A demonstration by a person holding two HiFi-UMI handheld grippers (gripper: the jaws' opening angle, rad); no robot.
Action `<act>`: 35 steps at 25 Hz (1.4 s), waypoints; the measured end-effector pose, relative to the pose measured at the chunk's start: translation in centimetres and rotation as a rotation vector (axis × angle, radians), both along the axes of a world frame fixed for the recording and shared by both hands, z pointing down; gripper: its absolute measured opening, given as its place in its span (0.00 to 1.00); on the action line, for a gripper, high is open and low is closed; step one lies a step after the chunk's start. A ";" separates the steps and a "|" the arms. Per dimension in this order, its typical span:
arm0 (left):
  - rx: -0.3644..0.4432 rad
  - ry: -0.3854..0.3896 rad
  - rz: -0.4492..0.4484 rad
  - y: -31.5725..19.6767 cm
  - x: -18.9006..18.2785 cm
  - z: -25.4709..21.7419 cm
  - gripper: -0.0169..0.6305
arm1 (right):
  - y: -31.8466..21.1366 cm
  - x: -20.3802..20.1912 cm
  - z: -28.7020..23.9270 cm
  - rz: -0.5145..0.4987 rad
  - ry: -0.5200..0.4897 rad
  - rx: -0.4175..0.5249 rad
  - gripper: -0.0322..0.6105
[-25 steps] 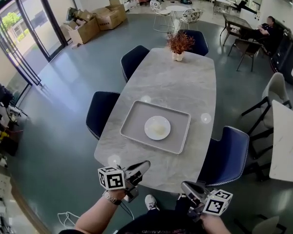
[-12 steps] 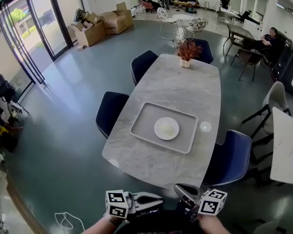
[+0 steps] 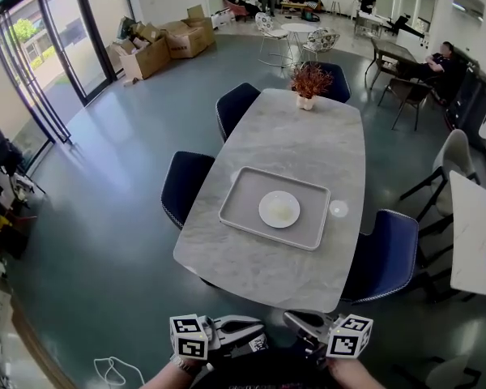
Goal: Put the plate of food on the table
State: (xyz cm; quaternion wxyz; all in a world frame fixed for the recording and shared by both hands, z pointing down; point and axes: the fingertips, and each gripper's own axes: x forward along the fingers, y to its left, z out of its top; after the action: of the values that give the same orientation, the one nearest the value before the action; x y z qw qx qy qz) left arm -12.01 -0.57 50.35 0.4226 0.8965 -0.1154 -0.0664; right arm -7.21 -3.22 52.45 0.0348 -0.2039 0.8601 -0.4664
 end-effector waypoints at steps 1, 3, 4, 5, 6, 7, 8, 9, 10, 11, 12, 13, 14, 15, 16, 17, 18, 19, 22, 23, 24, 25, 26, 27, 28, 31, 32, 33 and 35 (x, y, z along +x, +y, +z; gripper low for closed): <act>0.008 -0.001 -0.004 -0.2 -0.2 -0.2 0.04 | 0.1 -0.1 0.0 -0.004 0.005 0.004 0.07; 0.021 0.000 0.001 -0.4 -0.2 -0.6 0.04 | 0.2 -0.2 0.1 -0.010 0.014 0.013 0.07; 0.024 -0.002 0.008 -0.3 0.0 -0.6 0.04 | 0.2 -0.3 0.0 -0.013 0.016 0.018 0.07; 0.021 -0.005 0.014 -0.2 0.3 -0.6 0.04 | 0.2 -0.4 -0.1 -0.017 0.017 0.023 0.07; 0.009 -0.010 0.016 -0.2 0.5 -0.4 0.04 | 0.2 -0.5 -0.2 -0.019 0.018 0.027 0.07; -0.011 -0.016 0.015 -0.2 0.6 -0.1 0.04 | 0.1 -0.5 -0.2 -0.019 0.018 0.029 0.07; -0.035 -0.021 0.010 -0.2 0.7 0.4 0.04 | 0.0 -0.5 -0.2 -0.018 0.018 0.030 0.07; -0.056 -0.022 0.006 -0.3 0.8 0.9 0.04 | 0.0 -0.5 -0.3 -0.017 0.018 0.031 0.07; -0.067 -0.018 0.004 -0.3 0.8 1.1 0.04 | -0.1 -0.4 -0.3 -0.016 0.018 0.031 0.07; -0.071 -0.013 0.001 -0.3 0.7 1.1 0.04 | -0.1 -0.3 -0.3 -0.015 0.020 0.031 0.07; -0.074 -0.011 -0.003 -0.4 0.6 1.0 0.04 | -0.1 -0.3 -0.3 -0.016 0.021 0.032 0.07; -0.075 -0.014 -0.008 -0.6 0.5 1.1 0.04 | -0.1 -0.3 -0.3 -0.017 0.023 0.032 0.07; -0.079 -0.018 -0.012 -0.7 0.4 1.2 0.04 | -0.1 -0.4 -0.3 -0.019 0.025 0.031 0.07; -0.090 -0.020 -0.018 -0.8 0.3 1.3 0.04 | -0.1 -0.4 -0.3 -0.021 0.027 0.031 0.07; -0.101 -0.018 -0.024 -0.9 0.2 1.5 0.04 | -0.1 -0.5 -0.4 -0.023 0.027 0.032 0.07; -0.107 -0.014 -0.028 -0.9 0.1 1.6 0.04 | -0.1 -0.5 -0.4 -0.025 0.026 0.033 0.07; -0.111 -0.011 -0.031 -0.8 0.0 1.6 0.04 | -0.1 -0.5 -0.4 -0.027 0.026 0.035 0.07; -0.114 -0.010 -0.034 -0.8 -0.1 1.6 0.04 | 0.0 -0.6 -0.5 -0.028 0.026 0.036 0.07; -0.117 -0.015 -0.041 -0.8 -0.2 1.4 0.04 | -0.1 -0.7 -0.6 -0.032 0.023 0.034 0.07; -0.117 -0.018 -0.042 -0.8 -0.2 1.4 0.04 | -0.1 -0.7 -0.5 -0.034 0.023 0.035 0.07; -0.115 -0.020 -0.042 -0.8 -0.2 1.4 0.04 | 0.0 -0.7 -0.5 -0.036 0.023 0.035 0.07; -0.113 -0.021 -0.042 -0.7 -0.1 1.5 0.04 | 0.0 -0.7 -0.5 -0.038 0.024 0.036 0.07; -0.113 -0.020 -0.042 -0.7 -0.1 1.4 0.04 | 0.0 -0.6 -0.5 -0.039 0.024 0.036 0.07; -0.114 -0.019 -0.040 -0.6 0.0 1.3 0.04 | 0.0 -0.6 -0.5 -0.039 0.024 0.037 0.07; -0.111 -0.019 -0.035 -0.6 0.0 1.2 0.04 | 0.1 -0.6 -0.5 -0.037 0.025 0.038 0.07; -0.099 -0.022 -0.019 -0.5 0.2 1.0 0.04 | 0.2 -0.3 -0.6 -0.028 0.025 0.038 0.07; -0.098 -0.022 -0.017 -0.5 0.3 0.8 0.04 | 0.2 -0.2 -0.6 -0.024 0.024 0.037 0.07; -0.098 -0.021 -0.018 -0.6 0.3 0.7 0.04 | 0.3 -0.2 -0.6 -0.020 0.022 0.036 0.07; -0.100 -0.011 -0.025 -0.9 0.2 0.7 0.04 | 0.3 -0.2 -0.6 -0.016 0.019 0.037 0.07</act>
State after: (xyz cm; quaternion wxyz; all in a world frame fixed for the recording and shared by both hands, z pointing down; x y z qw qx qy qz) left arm -11.83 -1.50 51.04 0.4656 0.8730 -0.1323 -0.0608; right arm -7.37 -2.93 51.86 0.0269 -0.2008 0.8704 -0.4487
